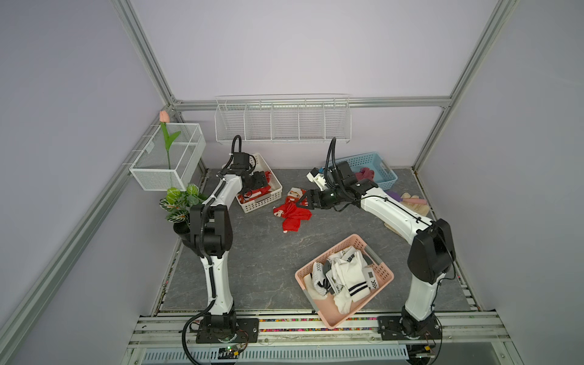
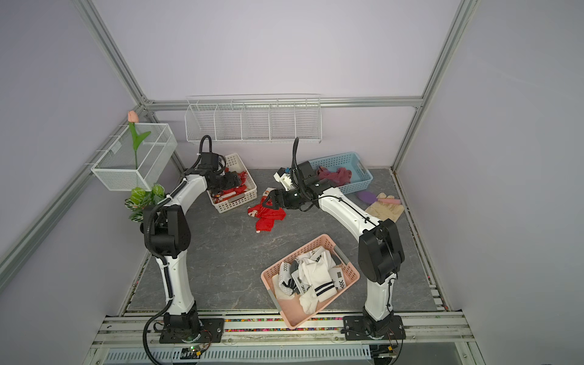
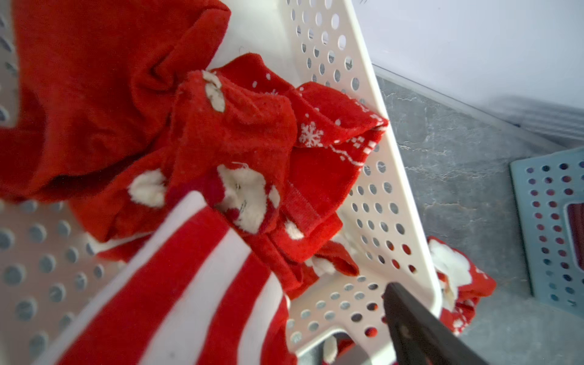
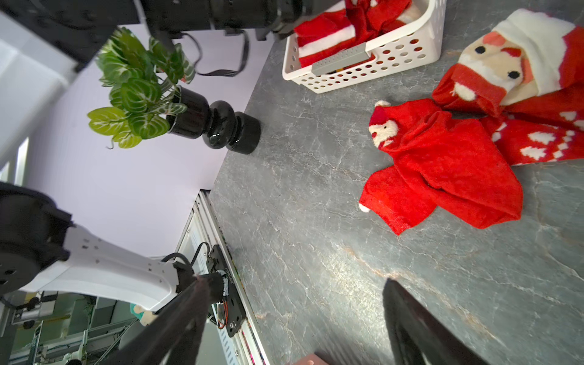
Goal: Sort the socks into the basket by color
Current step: Place the sock in the bin, then pick up the sock from the center of the board.
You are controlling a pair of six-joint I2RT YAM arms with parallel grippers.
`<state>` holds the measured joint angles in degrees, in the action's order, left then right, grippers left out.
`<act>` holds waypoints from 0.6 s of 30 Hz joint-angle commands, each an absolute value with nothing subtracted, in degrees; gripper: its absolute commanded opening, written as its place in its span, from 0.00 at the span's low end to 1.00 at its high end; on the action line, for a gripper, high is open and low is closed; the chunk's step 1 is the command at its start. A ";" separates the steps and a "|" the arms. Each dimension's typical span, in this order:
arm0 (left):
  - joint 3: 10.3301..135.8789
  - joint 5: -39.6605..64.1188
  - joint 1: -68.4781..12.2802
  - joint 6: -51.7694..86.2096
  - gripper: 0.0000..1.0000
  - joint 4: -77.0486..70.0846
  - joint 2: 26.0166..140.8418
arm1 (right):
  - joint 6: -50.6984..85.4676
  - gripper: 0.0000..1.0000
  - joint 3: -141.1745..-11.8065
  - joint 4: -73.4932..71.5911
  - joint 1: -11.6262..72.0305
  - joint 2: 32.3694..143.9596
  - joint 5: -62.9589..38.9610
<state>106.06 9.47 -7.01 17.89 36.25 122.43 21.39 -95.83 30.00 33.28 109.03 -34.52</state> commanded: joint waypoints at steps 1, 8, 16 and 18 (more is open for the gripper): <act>107.26 8.96 -6.59 17.05 0.85 43.20 119.99 | 18.18 0.88 -98.95 35.93 34.34 112.80 -29.77; 105.04 6.77 -6.42 16.26 0.89 45.17 116.19 | 14.84 0.89 -106.44 41.35 36.60 121.11 -18.71; 97.08 7.98 -6.42 17.99 0.89 40.05 107.08 | 12.15 0.89 -115.27 44.05 36.96 131.43 -6.30; 94.51 9.47 -6.50 18.69 0.89 38.60 104.70 | 12.09 0.89 -117.65 44.67 36.97 133.77 -3.53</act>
<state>97.01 7.81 -6.74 17.74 40.60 107.90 14.06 -115.22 42.15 37.15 131.55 -9.98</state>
